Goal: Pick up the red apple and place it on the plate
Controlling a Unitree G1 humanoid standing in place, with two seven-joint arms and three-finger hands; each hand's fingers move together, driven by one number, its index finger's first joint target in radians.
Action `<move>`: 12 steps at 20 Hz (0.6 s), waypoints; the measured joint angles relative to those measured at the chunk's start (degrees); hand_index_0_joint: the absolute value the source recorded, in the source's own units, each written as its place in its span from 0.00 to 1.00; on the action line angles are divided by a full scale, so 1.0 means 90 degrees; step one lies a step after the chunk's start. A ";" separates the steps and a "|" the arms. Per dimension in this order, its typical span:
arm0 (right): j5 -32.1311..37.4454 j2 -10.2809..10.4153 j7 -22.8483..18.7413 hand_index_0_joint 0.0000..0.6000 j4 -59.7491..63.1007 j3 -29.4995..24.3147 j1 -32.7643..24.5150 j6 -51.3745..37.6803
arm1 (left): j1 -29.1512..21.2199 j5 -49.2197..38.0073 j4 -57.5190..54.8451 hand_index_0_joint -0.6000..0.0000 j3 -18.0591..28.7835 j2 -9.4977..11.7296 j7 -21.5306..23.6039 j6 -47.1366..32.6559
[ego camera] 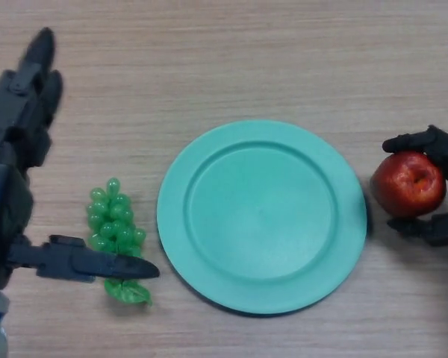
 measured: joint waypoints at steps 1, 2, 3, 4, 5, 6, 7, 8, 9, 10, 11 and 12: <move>0.0055 0.0025 0.0136 1.00 -0.0438 -0.0002 0.0088 0.0336 | -0.0010 -0.0026 0.0004 1.00 0.0003 0.0000 -0.0008 0.0000; 0.0680 0.0141 0.0388 1.00 -0.1003 -0.0014 0.0173 0.0890 | -0.0058 -0.0025 0.0007 1.00 0.0023 0.0001 -0.0011 0.0000; 0.0970 0.0256 0.0415 1.00 -0.1394 -0.0030 0.0212 0.1316 | -0.0104 -0.0027 0.0007 1.00 0.0030 0.0005 -0.0012 -0.0002; 0.1417 0.0390 0.0458 1.00 -0.1948 -0.0022 0.0246 0.1931 | -0.0165 -0.0033 0.0006 1.00 0.0028 0.0018 -0.0019 -0.0002; 0.1539 0.0453 0.0457 1.00 -0.2254 -0.0019 0.0251 0.2232 | -0.0181 -0.0178 0.0006 1.00 0.0052 0.0030 -0.0027 -0.0002; 0.1505 0.0505 0.0441 1.00 -0.2516 0.0018 0.0234 0.2437 | -0.0197 -0.0258 0.0006 1.00 0.0086 0.0033 -0.0041 -0.0003; 0.1447 0.0529 0.0312 1.00 -0.2568 0.0109 0.0214 0.2440 | -0.0202 -0.0255 0.0015 1.00 0.0128 0.0033 -0.0041 -0.0004; 0.0871 0.0657 0.0046 1.00 -0.2698 0.0272 0.0214 0.2462 | -0.0208 -0.0248 0.0081 1.00 0.0188 0.0032 -0.0041 -0.0014; 0.0737 0.0828 0.0043 1.00 -0.2824 0.0340 0.0220 0.2585 | -0.0207 -0.0247 0.0151 1.00 0.0205 0.0032 -0.0040 -0.0019; 0.0736 0.1096 0.0019 1.00 -0.3029 0.0573 0.0243 0.2857 | -0.0206 -0.0250 0.0220 1.00 0.0205 0.0032 -0.0041 -0.0020; 0.0699 0.1217 -0.0011 1.00 -0.3030 0.0815 0.0257 0.2856 | -0.0204 -0.0253 0.0242 1.00 0.0205 0.0032 -0.0041 -0.0020; 0.0356 0.1382 -0.0032 1.00 -0.2958 0.1190 0.0303 0.2833 | -0.0197 -0.0266 0.0247 1.00 0.0212 0.0032 -0.0051 -0.0024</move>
